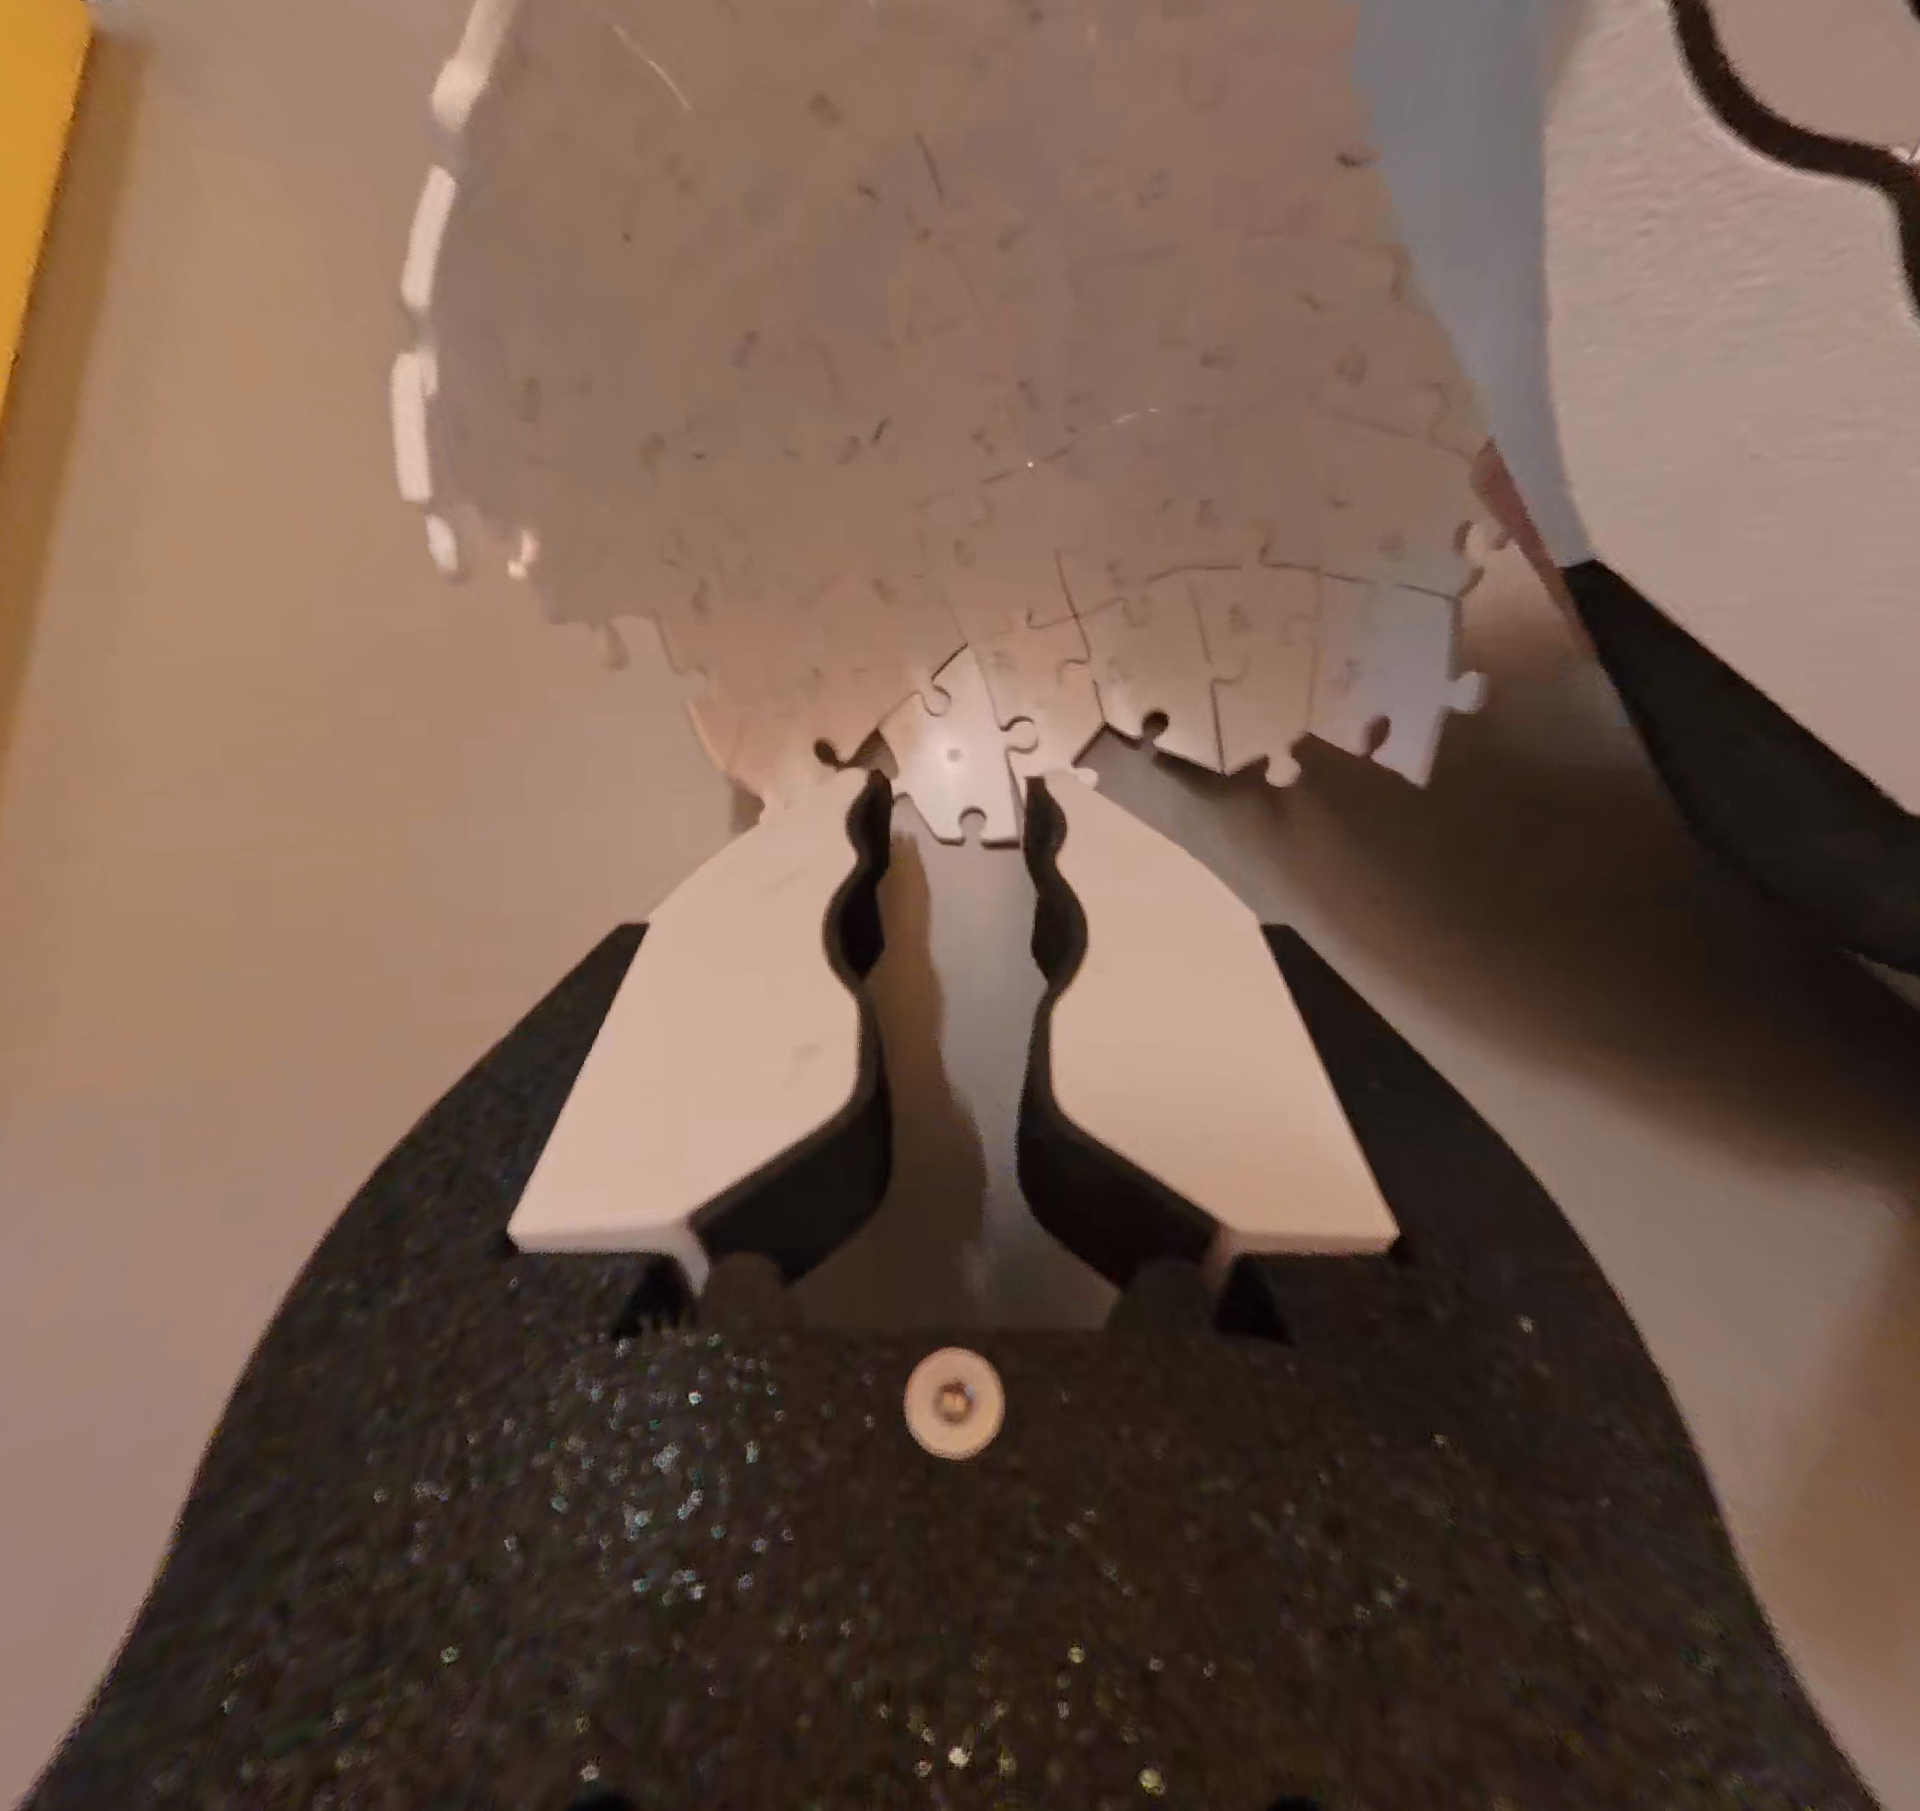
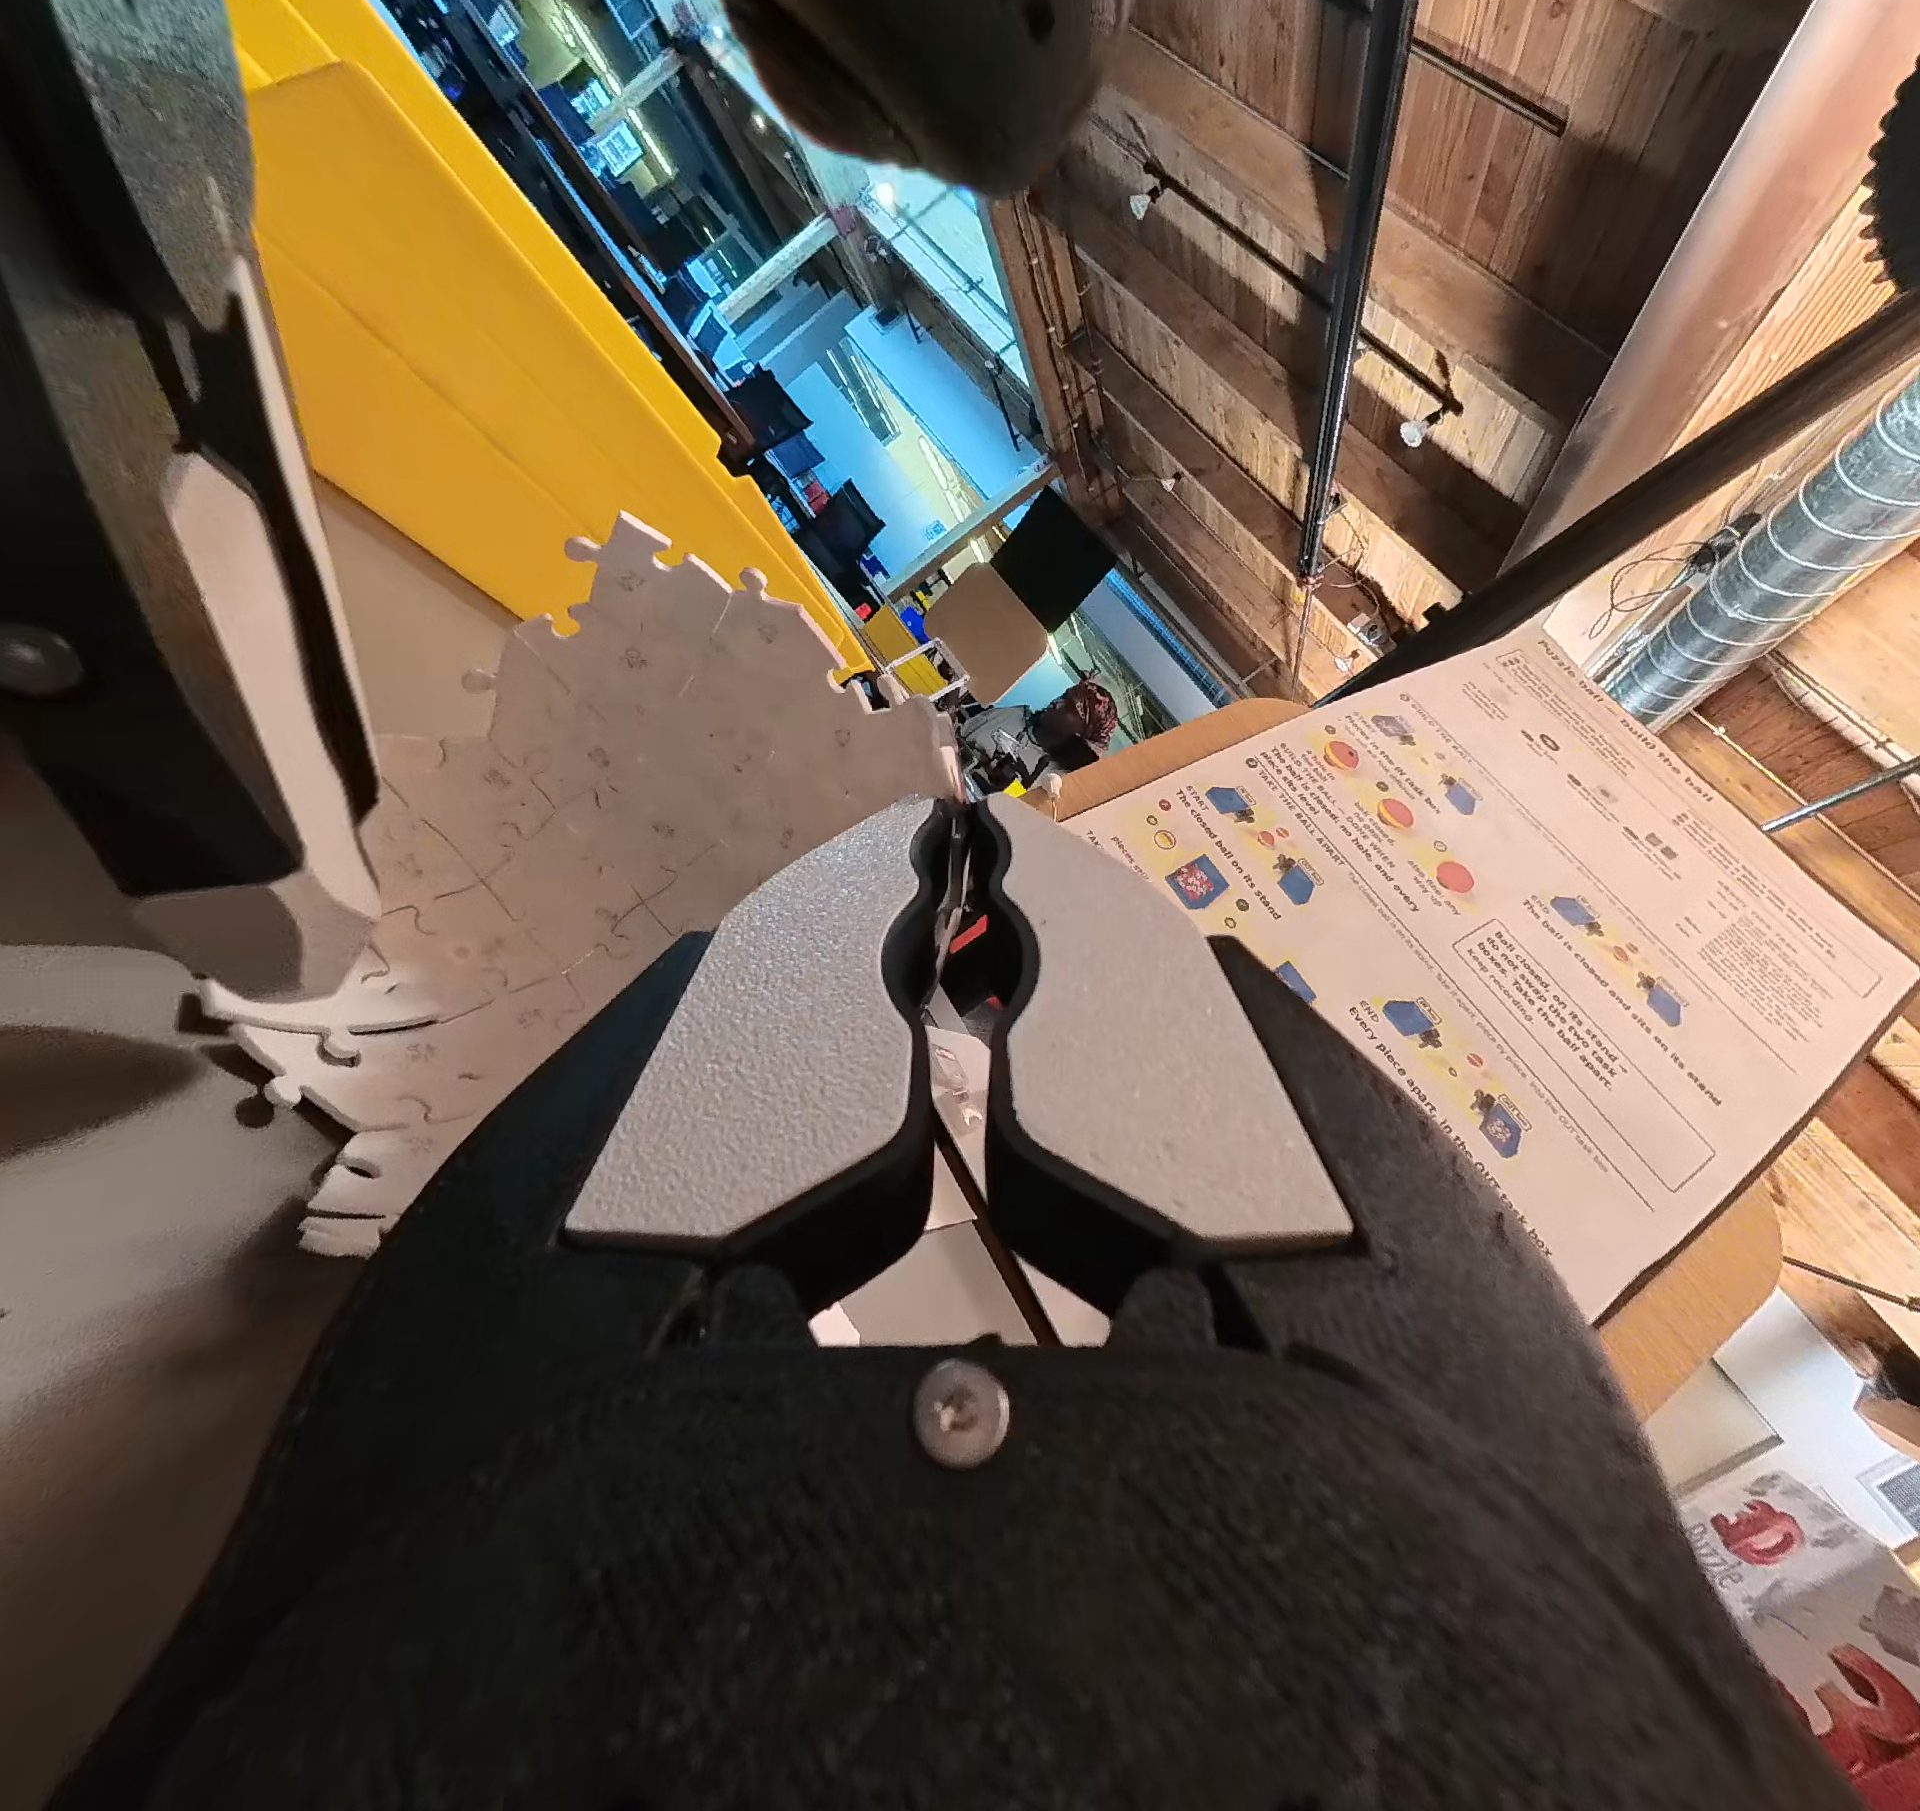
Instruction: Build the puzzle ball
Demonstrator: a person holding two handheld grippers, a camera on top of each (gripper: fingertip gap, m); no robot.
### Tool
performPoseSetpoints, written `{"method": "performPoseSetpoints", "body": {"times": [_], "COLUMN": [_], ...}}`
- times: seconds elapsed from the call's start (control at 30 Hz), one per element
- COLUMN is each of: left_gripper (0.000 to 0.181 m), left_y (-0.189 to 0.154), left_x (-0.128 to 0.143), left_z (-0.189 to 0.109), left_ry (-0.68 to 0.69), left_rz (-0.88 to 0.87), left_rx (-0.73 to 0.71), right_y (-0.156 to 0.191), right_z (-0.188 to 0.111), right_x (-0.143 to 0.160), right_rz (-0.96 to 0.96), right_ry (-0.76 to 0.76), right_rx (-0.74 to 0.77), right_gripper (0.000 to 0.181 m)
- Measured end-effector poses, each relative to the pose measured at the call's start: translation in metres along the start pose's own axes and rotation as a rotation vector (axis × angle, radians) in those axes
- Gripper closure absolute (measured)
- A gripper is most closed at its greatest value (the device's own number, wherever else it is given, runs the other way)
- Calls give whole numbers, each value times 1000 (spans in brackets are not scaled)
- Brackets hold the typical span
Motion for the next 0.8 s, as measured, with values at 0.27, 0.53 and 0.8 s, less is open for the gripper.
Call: {"method": "performPoseSetpoints", "body": {"times": [0.27, 0.53, 0.8], "left_gripper": [181, 181, 181], "left_y": [-6, -10, -5], "left_x": [-5, -4, -5], "left_z": [17, 28, 25], "left_ry": [-13, 29, -20], "left_rz": [101, 96, 20], "left_rx": [-106, -96, -80], "right_y": [2, 3, 3], "right_z": [-2, -2, -1], "right_x": [-4, -4, -3], "right_rz": [22, 36, 39], "right_ry": [-7, -4, -3], "right_rx": [-3, -5, -4], "right_gripper": [177, 177, 177]}}
Point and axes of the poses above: each gripper's, where its closed fingertips meet, z out along the fingers, x out of its underside, y = z × x across the jaws, the point moved 6 cm from there along -z, back along the fingers, and after that the axes turned 8 degrees about -y, right-handed, at the moved point
